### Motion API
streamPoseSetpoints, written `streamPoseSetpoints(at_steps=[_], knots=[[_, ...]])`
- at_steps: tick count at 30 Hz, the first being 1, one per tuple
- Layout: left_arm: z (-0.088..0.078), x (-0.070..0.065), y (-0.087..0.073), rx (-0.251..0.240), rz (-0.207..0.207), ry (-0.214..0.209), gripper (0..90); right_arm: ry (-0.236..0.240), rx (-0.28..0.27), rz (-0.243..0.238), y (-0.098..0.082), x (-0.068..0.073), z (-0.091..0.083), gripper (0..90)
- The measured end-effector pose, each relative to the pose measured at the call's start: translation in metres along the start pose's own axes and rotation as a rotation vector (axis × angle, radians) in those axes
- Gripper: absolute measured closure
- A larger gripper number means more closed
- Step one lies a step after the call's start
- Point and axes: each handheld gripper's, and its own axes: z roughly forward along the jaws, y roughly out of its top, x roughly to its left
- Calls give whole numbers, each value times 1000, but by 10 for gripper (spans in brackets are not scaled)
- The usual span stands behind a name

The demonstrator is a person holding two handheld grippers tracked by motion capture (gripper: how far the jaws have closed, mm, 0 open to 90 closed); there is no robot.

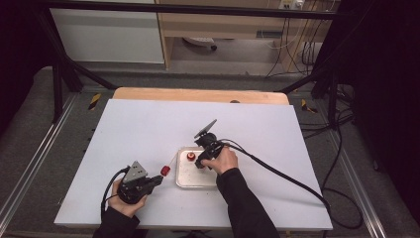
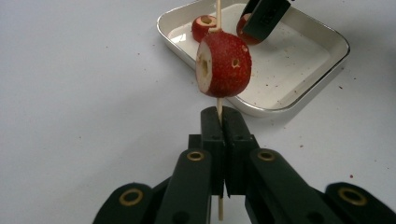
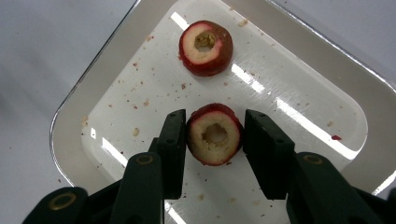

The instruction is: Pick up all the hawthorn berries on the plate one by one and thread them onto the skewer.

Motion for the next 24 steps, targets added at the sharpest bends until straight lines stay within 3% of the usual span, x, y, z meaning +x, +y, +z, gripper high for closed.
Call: streamPoseSetpoints(at_steps=[10, 18, 24], knots=[[-1, -2, 1, -10, 8, 5, 884, 25, -75, 12, -5, 5, -22, 607], [-1, -6, 1, -16, 13, 7, 884, 80, -200, 39, -17, 3, -40, 608], [-1, -9, 2, -24, 14, 10, 884, 126, -307, 64, -29, 0, -44, 609]])
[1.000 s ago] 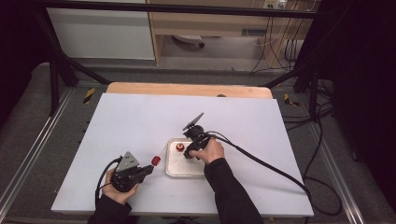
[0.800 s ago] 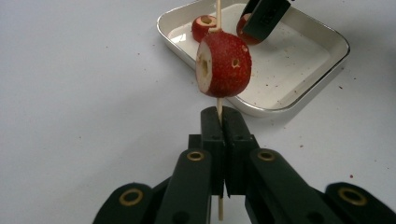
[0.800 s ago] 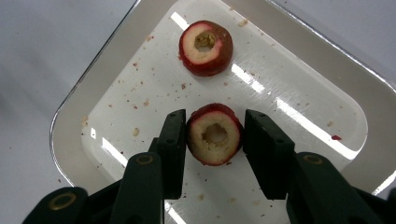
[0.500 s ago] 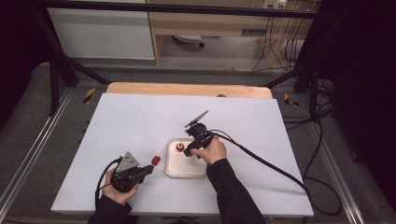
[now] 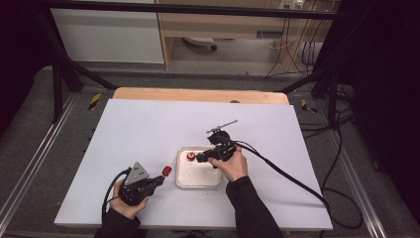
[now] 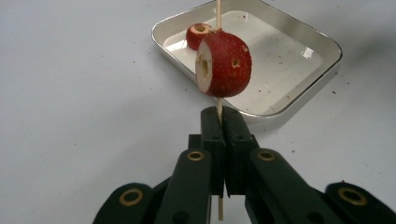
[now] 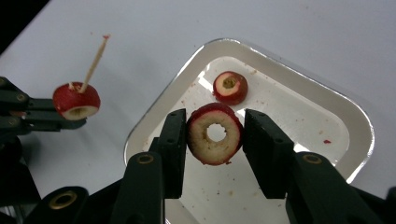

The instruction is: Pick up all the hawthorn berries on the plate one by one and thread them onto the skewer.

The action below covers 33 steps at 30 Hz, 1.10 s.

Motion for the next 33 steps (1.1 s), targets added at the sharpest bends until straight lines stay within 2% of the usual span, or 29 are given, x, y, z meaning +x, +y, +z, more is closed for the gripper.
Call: streamPoseSetpoints(at_steps=[7, 14, 20, 25, 28, 33], knots=[[0, -3, 1, -9, -9, 3, 884, 56, -165, 62, -10, -7, -8, 609], [2, -8, 2, -19, -24, 5, 883, 109, -285, 132, -19, -14, -10, 609], [5, -12, 3, -21, -33, 9, 883, 130, -335, 159, -26, -19, -13, 609], [7, -17, 4, -37, -44, 11, 882, 136, -412, 171, -33, -20, -14, 610], [9, -21, 4, -35, -36, 16, 882, 146, -452, 176, -36, -20, -14, 610], [12, -26, 6, -39, -66, 24, 882, 147, -513, 188, -41, -20, -14, 610]])
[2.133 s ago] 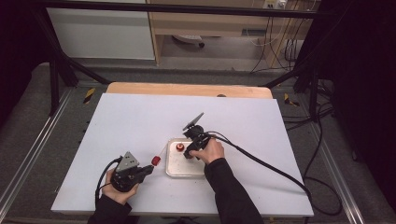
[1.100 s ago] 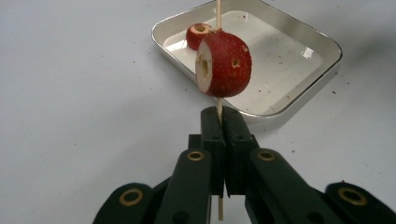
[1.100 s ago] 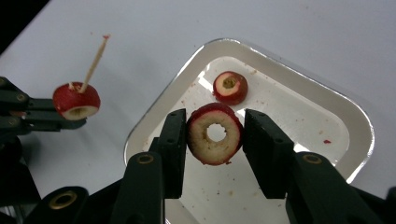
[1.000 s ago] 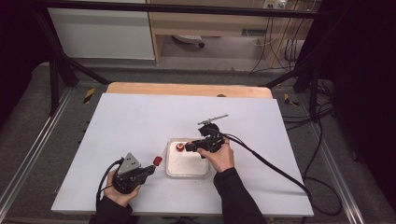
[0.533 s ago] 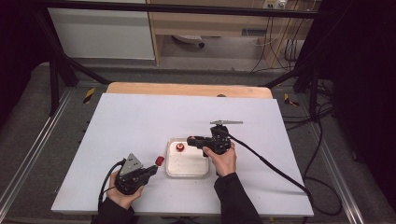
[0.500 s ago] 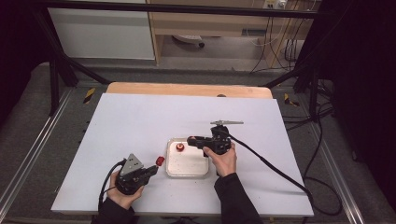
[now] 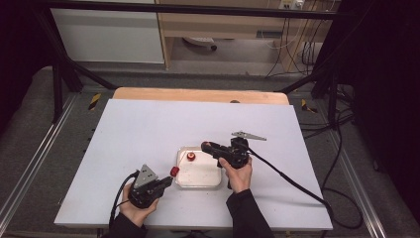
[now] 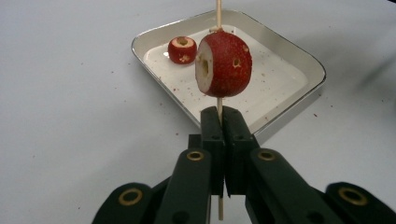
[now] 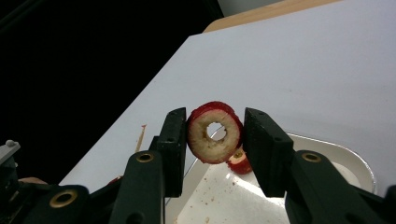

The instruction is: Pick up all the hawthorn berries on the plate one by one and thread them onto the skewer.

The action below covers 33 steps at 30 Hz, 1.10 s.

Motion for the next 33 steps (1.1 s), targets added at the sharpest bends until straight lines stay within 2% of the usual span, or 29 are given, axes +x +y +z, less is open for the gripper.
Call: streamPoseSetpoints(at_steps=[16, 22, 28, 33], knots=[[16, -23, 11, -17, -58, -18, 882, 13, -141, 14, 0, 2, 2, 611], [23, -30, 16, -20, -80, -43, 882, 13, -185, 12, -1, 3, 3, 611], [28, -33, 19, -20, -121, -65, 882, 21, -227, 7, -2, 4, 3, 612], [28, -33, 22, -28, -137, -65, 882, 27, -247, 11, -3, 5, 4, 612]])
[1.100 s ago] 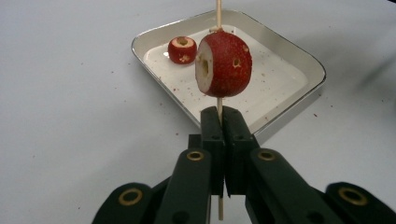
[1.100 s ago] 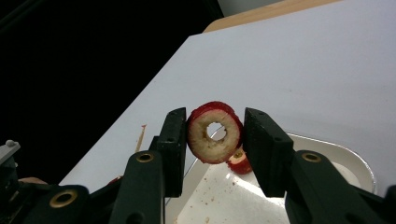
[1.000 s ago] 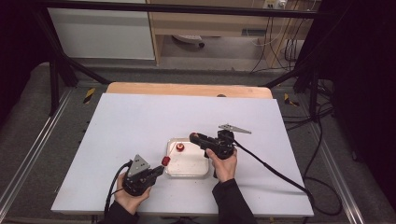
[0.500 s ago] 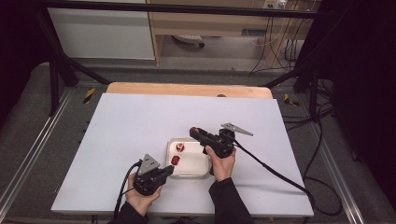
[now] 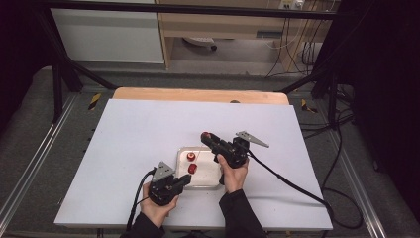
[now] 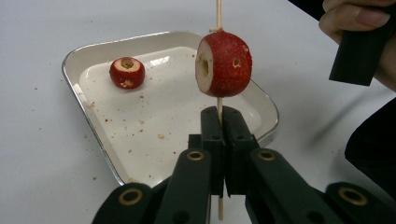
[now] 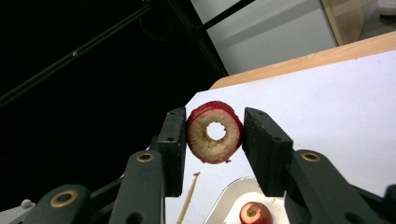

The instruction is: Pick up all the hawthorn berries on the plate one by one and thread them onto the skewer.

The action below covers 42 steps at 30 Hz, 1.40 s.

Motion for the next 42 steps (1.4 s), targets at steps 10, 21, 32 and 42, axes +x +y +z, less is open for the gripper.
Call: streamPoseSetpoints(at_steps=[10, 21, 32, 42], knots=[[3, -2, 4, -3, -15, -11, 883, 10, -21, -11, -3, 1, 0, 612], [6, -3, 8, -14, -41, -18, 883, 12, -24, -13, -6, 2, 0, 612], [6, -5, 9, -52, -57, -20, 884, 18, -33, -7, -5, 4, -2, 614], [13, -7, 11, -65, -79, -21, 884, 22, -23, 13, -12, 6, -2, 616]])
